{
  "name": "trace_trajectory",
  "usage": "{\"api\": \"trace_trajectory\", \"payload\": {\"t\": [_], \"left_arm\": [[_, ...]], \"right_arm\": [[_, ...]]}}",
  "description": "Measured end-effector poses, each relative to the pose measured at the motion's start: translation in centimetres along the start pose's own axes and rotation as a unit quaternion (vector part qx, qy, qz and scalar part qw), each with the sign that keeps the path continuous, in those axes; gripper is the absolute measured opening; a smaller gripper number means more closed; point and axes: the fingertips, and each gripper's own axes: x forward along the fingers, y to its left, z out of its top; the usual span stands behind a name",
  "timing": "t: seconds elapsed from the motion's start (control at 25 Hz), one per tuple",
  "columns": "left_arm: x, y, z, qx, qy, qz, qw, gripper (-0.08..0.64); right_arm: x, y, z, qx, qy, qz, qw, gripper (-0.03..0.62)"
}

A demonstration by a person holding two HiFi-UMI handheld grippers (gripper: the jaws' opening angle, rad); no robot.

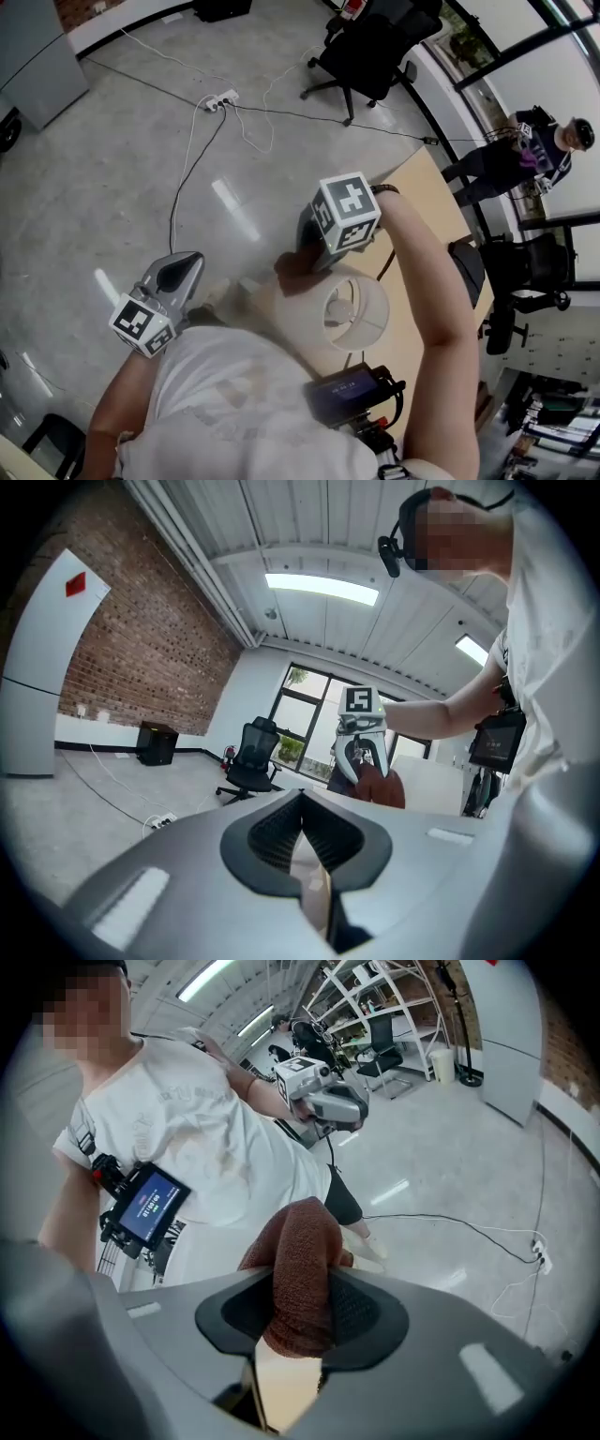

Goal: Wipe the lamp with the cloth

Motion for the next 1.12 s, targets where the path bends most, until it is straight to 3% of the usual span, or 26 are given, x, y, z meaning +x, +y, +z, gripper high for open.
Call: {"api": "trace_trajectory", "payload": {"t": [0.32, 0.56, 0.88, 1.0, 1.12], "left_arm": [[-1.6, 1.2, 0.6, -0.001, -0.008, 0.019, 0.9998, 0.002], [-2.4, 2.2, 0.4, -0.008, -0.007, 0.03, 0.9995, 0.002], [-1.6, 0.5, -0.5, 0.003, -0.004, 0.007, 1.0, 0.002], [-1.6, -0.5, -0.7, 0.008, -0.005, 0.002, 1.0, 0.002], [-2.2, -1.3, -0.8, 0.012, -0.008, 0.006, 0.9999, 0.002]], "right_arm": [[3.8, -5.5, -2.0, 0.024, 0.053, -0.01, 0.998, 0.167], [3.8, -7.3, -2.0, 0.01, 0.052, -0.041, 0.998, 0.167], [-2.9, -0.4, 2.5, -0.063, -0.015, -0.097, 0.993, 0.167], [-4.9, 3.4, 4.1, -0.078, -0.006, -0.095, 0.992, 0.167], [-4.0, 5.1, 4.7, -0.088, 0.029, -0.065, 0.994, 0.167]]}}
